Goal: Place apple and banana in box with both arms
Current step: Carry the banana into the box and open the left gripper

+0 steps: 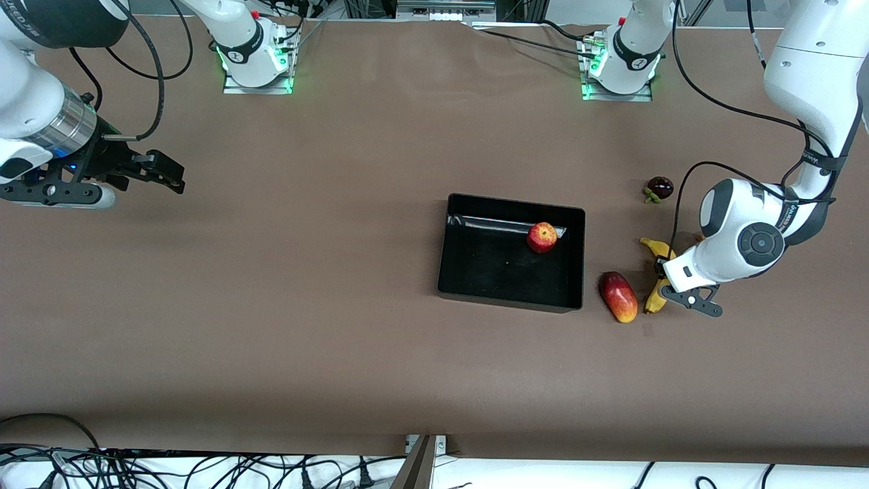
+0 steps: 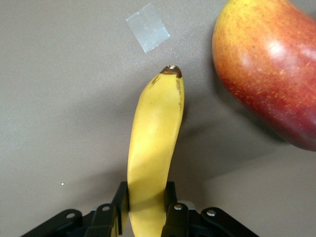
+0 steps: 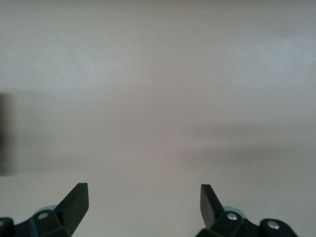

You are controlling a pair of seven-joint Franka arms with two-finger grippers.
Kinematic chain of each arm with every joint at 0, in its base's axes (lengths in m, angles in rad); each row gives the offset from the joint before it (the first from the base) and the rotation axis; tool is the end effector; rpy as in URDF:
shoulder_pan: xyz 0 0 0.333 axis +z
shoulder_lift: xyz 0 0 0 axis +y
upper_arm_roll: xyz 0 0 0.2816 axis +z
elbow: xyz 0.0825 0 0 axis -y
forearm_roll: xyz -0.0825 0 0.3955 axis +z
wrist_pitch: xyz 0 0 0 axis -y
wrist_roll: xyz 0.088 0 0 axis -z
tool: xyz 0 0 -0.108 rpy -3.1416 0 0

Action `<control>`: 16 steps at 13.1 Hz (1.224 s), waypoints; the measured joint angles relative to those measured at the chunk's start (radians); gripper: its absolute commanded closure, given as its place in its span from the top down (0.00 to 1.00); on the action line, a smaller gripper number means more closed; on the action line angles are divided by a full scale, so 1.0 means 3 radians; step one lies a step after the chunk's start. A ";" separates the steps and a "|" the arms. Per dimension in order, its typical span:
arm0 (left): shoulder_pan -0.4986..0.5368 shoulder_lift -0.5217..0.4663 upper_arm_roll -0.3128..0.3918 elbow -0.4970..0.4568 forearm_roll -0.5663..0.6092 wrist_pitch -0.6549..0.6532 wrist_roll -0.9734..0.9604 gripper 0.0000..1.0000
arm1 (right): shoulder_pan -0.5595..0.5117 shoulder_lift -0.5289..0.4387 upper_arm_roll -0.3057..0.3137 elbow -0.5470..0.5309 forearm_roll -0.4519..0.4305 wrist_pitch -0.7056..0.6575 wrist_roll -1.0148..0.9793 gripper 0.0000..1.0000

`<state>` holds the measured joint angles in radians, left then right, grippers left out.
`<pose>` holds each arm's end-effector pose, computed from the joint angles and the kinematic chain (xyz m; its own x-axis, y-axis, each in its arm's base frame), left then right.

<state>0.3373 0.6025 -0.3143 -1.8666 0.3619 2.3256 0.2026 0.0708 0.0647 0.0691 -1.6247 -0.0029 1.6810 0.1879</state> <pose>0.6154 0.0219 0.1574 0.9161 -0.3846 -0.1135 -0.3908 -0.9197 -0.0375 0.5845 0.0810 0.5352 0.9988 -0.0478 -0.0084 -0.0478 -0.9989 0.0000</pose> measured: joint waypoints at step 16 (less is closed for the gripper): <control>-0.0967 0.0015 -0.1200 0.0812 -0.0237 -0.1164 -0.2764 0.16 | -0.0001 0.0026 0.0000 0.0000 -0.0001 0.0087 0.0000 1.00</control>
<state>0.0470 0.6069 -0.6742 -1.6228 0.2909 1.9765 -0.6266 0.0707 0.0725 0.0690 -1.6246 -0.0031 1.7071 0.1879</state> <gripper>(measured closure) 0.670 0.000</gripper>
